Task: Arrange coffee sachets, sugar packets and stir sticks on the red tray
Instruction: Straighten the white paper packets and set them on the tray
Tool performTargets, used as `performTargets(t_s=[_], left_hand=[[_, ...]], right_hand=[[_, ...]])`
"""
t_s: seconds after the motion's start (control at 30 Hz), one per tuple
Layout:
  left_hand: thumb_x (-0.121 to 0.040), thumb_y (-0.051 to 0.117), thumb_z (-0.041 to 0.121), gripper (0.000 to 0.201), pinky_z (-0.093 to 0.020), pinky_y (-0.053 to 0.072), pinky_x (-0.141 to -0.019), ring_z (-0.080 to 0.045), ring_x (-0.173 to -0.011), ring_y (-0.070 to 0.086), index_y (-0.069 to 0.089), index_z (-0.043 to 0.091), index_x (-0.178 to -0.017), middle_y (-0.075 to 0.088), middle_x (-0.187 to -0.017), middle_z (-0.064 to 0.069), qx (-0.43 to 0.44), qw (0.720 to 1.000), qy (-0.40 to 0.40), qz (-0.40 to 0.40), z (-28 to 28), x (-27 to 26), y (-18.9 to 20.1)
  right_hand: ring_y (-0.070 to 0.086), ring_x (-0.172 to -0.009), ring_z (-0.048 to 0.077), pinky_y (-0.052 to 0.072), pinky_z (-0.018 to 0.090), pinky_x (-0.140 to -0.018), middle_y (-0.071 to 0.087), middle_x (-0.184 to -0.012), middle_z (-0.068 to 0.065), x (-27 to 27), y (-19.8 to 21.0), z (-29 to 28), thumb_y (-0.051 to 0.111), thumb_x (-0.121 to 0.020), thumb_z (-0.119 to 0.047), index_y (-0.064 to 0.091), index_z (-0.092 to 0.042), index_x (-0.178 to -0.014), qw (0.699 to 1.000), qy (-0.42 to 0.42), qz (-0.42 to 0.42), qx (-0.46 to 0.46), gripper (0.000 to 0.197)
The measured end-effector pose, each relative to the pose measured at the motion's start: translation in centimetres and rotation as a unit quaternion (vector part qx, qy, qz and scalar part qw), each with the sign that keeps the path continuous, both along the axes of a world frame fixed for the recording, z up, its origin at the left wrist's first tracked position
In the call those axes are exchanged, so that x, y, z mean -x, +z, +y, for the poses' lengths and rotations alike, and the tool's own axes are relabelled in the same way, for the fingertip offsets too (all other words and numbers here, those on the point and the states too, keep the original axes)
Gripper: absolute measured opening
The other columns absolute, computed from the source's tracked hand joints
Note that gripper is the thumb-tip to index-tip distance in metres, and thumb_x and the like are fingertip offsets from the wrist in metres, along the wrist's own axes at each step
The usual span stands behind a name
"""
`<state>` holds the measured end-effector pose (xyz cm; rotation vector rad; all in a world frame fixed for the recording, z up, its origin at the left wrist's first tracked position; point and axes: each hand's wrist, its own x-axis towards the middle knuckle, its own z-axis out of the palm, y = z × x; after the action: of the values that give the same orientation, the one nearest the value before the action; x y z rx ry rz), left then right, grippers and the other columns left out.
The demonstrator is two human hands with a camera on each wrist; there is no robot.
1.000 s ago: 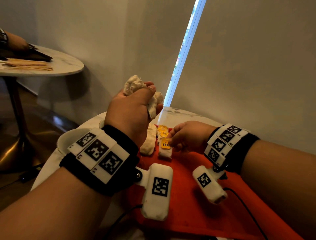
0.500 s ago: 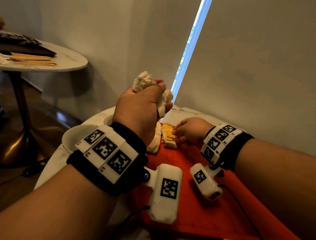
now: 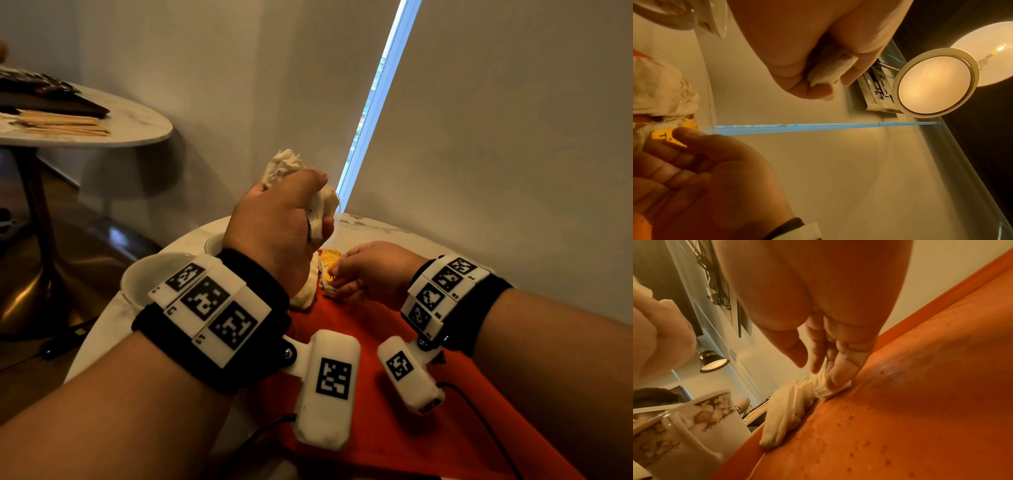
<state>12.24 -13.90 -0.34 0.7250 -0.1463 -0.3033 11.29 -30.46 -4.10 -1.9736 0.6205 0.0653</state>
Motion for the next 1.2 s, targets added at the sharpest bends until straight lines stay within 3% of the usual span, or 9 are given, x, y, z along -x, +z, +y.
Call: performTargets(t_s=[0.1,0.2,0.37,0.47,0.53,0.63,0.87,1.07,1.2], left_hand=[[-0.090,0.055,0.009,0.006,-0.017,0.040,-0.046,-0.012,-0.052,0.056,0.060,0.013,-0.088,0.059,-0.065,-0.002,-0.002,0.999,-0.040,-0.015,0.2,0.2,0.3],[-0.090,0.039,0.005,0.020,-0.019,0.038,-0.048,-0.016,-0.058,0.050,0.059,0.009,-0.094,0.056,-0.072,-0.007,0.011,0.996,-0.073,-0.040,0.3,0.6,0.4],[-0.095,0.041,0.004,0.019,-0.028,0.057,-0.056,-0.022,-0.058,0.065,0.056,0.008,-0.107,0.061,-0.087,-0.015,0.033,0.992,-0.117,-0.044,0.2,1.1,0.7],[-0.096,0.041,0.002,0.017,-0.034,0.062,-0.060,-0.030,-0.071,0.062,0.053,0.008,-0.086,0.064,-0.063,-0.008,0.019,0.989,-0.129,-0.069,0.0,1.3,0.5],[-0.096,0.042,0.000,0.017,-0.032,0.059,-0.059,-0.034,-0.083,0.056,0.052,0.009,-0.086,0.060,-0.055,-0.008,0.016,0.990,-0.119,-0.076,-0.3,1.3,0.4],[-0.096,0.042,-0.001,0.016,-0.028,0.056,-0.061,-0.029,-0.073,0.058,0.052,0.011,-0.100,0.060,-0.068,-0.011,0.025,0.989,-0.116,-0.084,-0.3,1.4,0.3],[-0.095,0.042,-0.001,0.018,-0.032,0.057,-0.060,-0.026,-0.067,0.058,0.054,0.008,-0.086,0.062,-0.057,-0.008,0.004,0.987,-0.130,-0.094,-0.3,1.6,0.2],[-0.095,0.050,0.006,0.025,-0.039,0.061,-0.066,-0.033,-0.094,0.070,0.059,0.012,-0.117,0.064,-0.108,-0.021,-0.034,0.991,-0.118,-0.051,-0.3,1.1,-0.4],[-0.096,0.048,0.005,0.021,-0.038,0.062,-0.067,-0.028,-0.100,0.068,0.059,0.014,-0.111,0.061,-0.092,-0.015,-0.053,0.990,-0.125,-0.042,-0.2,1.1,-0.3]], right_hand=[[0.069,-0.091,0.043,0.052,0.033,-0.058,0.065,-0.097,0.027,0.0,0.1,-0.2,0.058,-0.091,0.004,0.064,0.001,-0.091,1.000,0.004,-0.009,0.010,0.006],[0.068,-0.067,0.025,0.050,0.028,-0.050,0.066,-0.086,0.016,0.6,1.0,-0.5,0.061,-0.093,-0.002,0.065,-0.005,-0.089,0.999,0.010,-0.046,0.028,0.007],[0.054,-0.062,0.016,0.039,0.027,-0.051,0.060,-0.084,0.010,2.0,4.0,-0.3,0.062,-0.095,-0.033,0.066,-0.005,-0.104,0.972,0.000,-0.229,-0.049,0.030],[0.054,-0.063,0.017,0.038,0.028,-0.052,0.058,-0.080,0.008,3.7,5.7,0.6,0.064,-0.080,-0.044,0.064,-0.010,-0.093,0.958,0.023,-0.275,-0.082,0.037],[0.054,-0.064,0.018,0.037,0.029,-0.053,0.057,-0.080,0.009,4.7,6.4,1.4,0.066,-0.076,-0.038,0.063,-0.010,-0.091,0.956,0.057,-0.277,-0.084,0.032],[0.056,-0.062,0.017,0.039,0.029,-0.052,0.063,-0.079,0.011,5.6,6.3,1.9,0.071,-0.072,-0.025,0.064,-0.010,-0.091,0.955,0.086,-0.273,-0.071,0.025],[0.062,-0.064,0.021,0.044,0.032,-0.055,0.069,-0.077,0.014,6.2,6.0,1.6,0.070,-0.086,0.000,0.067,-0.008,-0.087,0.954,0.052,-0.293,-0.023,0.009],[0.065,-0.064,0.022,0.045,0.030,-0.052,0.070,-0.073,0.010,6.3,6.2,1.1,0.062,-0.091,0.003,0.062,-0.009,-0.084,0.952,0.012,-0.304,-0.016,0.014],[0.064,-0.058,0.023,0.044,0.029,-0.048,0.070,-0.068,0.008,6.4,6.2,0.8,0.056,-0.093,0.005,0.058,-0.009,-0.087,0.949,-0.012,-0.312,-0.030,0.015]])
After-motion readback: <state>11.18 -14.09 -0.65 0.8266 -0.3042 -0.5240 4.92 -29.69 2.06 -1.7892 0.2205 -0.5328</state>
